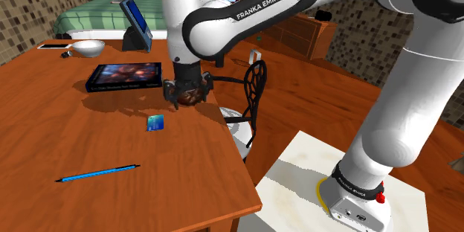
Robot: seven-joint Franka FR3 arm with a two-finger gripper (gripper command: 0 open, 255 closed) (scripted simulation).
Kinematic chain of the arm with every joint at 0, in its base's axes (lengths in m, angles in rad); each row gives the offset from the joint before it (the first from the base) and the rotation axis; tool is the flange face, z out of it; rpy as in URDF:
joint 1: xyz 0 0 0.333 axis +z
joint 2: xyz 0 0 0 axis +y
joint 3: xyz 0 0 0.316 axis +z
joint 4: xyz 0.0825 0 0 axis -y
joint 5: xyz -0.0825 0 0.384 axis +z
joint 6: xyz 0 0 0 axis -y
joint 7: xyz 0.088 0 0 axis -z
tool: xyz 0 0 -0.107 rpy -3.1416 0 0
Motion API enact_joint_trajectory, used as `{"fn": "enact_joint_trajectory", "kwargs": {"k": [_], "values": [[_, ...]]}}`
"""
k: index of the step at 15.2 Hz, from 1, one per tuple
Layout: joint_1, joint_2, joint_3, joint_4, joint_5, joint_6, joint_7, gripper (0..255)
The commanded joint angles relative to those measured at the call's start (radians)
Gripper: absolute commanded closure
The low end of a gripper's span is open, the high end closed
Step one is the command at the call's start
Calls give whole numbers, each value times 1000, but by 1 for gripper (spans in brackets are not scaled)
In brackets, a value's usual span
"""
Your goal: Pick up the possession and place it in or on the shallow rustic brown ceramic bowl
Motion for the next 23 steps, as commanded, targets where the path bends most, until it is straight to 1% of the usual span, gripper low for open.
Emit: {"fn": "enact_joint_trajectory", "kwargs": {"k": [1,6,10,11,18,23], "values": [[18,92,5,83,-61,-1,88,0],[89,302,-31,298,-186,-19,245,0],[159,469,-75,506,-256,-58,332,0],[171,496,-83,542,-264,-66,342,0],[170,536,-98,512,-286,2,355,0],[170,540,-100,510,-288,8,356,0]]}}
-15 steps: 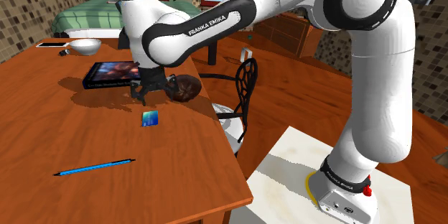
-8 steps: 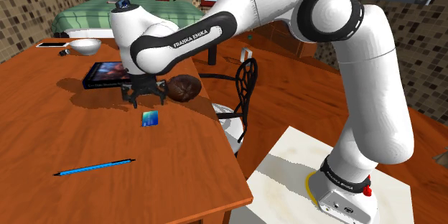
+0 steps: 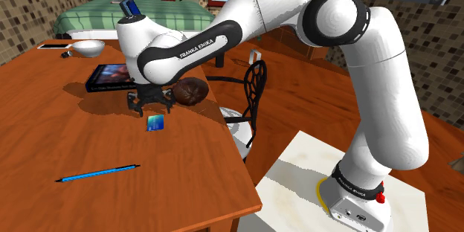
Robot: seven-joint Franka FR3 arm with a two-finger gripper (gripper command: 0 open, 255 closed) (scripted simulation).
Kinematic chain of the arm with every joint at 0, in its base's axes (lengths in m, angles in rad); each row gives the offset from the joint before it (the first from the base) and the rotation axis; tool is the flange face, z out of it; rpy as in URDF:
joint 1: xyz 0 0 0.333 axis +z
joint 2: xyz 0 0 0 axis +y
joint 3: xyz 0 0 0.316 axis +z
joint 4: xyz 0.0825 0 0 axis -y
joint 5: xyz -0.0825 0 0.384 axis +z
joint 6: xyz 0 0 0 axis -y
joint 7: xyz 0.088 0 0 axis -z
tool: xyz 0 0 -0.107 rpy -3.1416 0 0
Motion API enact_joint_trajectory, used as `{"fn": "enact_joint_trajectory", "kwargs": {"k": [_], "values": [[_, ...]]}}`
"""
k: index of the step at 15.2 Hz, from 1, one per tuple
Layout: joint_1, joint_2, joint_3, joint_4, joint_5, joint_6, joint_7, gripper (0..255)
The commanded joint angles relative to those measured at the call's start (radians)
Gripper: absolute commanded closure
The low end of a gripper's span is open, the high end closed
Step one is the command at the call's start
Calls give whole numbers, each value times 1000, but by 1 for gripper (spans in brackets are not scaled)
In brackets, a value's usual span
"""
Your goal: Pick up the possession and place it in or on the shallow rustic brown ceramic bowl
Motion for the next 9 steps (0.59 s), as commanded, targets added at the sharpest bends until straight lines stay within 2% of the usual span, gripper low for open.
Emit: {"fn": "enact_joint_trajectory", "kwargs": {"k": [1,3,4,9], "values": [[0,0,0,-1,0,1,0,0],[0,0,0,0,0,0,0,0],[0,0,0,0,0,0,0,255],[1,0,0,-2,0,1,1,255]]}}
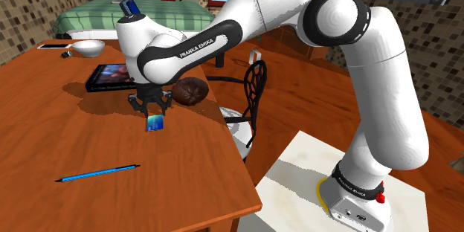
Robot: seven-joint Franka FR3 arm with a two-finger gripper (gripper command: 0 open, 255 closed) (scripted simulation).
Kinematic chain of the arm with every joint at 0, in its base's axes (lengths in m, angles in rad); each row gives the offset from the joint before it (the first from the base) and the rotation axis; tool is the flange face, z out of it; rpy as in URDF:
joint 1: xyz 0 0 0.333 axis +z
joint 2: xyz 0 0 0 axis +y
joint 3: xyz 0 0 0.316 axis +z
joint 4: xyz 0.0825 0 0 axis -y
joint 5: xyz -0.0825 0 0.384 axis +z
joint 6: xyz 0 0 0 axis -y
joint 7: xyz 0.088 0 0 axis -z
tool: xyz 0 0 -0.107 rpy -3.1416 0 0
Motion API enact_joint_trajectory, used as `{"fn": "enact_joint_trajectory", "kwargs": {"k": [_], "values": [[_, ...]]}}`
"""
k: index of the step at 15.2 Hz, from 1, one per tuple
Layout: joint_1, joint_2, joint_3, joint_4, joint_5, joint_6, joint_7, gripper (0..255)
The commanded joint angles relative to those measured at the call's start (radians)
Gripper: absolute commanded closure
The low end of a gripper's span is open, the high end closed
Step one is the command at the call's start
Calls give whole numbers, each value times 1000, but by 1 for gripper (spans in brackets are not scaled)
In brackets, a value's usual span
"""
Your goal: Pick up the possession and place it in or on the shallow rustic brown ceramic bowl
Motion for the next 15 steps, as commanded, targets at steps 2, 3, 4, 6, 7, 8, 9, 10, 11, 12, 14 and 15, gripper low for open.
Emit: {"fn": "enact_joint_trajectory", "kwargs": {"k": [2,3,4,6,7,8,9,10,11,12,14,15], "values": [[0,2,-1,-3,0,0,1,255],[0,1,-1,-4,0,0,1,255],[-1,2,-1,0,0,-2,-1,255],[-2,-9,3,9,7,-22,-8,255],[-2,-14,5,15,10,-32,-11,255],[-3,-19,7,21,13,-42,-14,255],[-3,-24,9,27,16,-52,-17,255],[-4,-29,10,33,19,-62,-20,255],[-4,-33,12,39,22,-73,-23,255],[-4,-37,13,46,25,-83,-26,255],[-4,-46,16,61,31,-105,-32,255],[-4,-49,18,68,33,-116,-35,255]]}}
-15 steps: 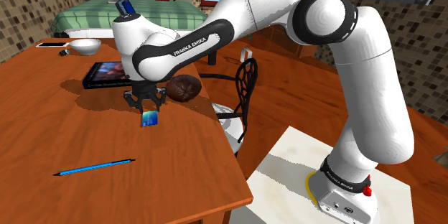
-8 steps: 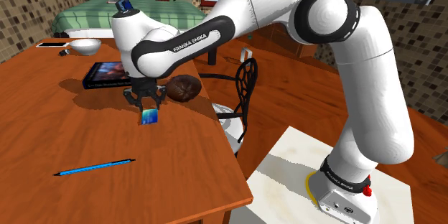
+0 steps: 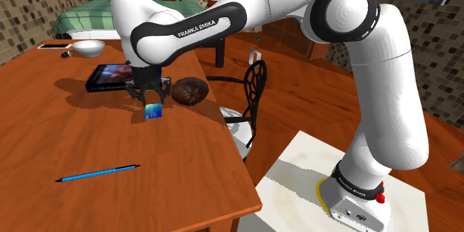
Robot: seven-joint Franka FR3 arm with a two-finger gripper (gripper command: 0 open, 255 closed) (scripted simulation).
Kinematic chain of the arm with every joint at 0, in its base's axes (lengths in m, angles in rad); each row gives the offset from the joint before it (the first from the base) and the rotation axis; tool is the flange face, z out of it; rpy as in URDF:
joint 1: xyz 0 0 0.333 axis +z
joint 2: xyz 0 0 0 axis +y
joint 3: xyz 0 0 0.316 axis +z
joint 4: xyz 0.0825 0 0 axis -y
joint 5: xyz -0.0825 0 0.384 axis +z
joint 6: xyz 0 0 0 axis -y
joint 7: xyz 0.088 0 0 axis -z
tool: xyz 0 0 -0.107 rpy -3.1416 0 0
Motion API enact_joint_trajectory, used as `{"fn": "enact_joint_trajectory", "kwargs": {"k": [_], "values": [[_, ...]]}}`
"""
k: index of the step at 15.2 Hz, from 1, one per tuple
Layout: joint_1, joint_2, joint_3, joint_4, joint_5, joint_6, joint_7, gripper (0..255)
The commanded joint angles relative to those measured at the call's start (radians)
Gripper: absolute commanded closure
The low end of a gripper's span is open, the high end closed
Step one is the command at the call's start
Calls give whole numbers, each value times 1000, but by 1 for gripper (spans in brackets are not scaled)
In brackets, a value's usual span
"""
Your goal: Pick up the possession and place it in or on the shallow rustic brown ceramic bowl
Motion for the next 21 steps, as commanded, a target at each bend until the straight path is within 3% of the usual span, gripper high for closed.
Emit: {"fn": "enact_joint_trajectory", "kwargs": {"k": [1,13,21], "values": [[0,-9,3,12,5,-21,-6,255],[9,-34,13,122,27,-150,-37,255],[-147,-120,-10,11,73,-91,-197,255]]}}
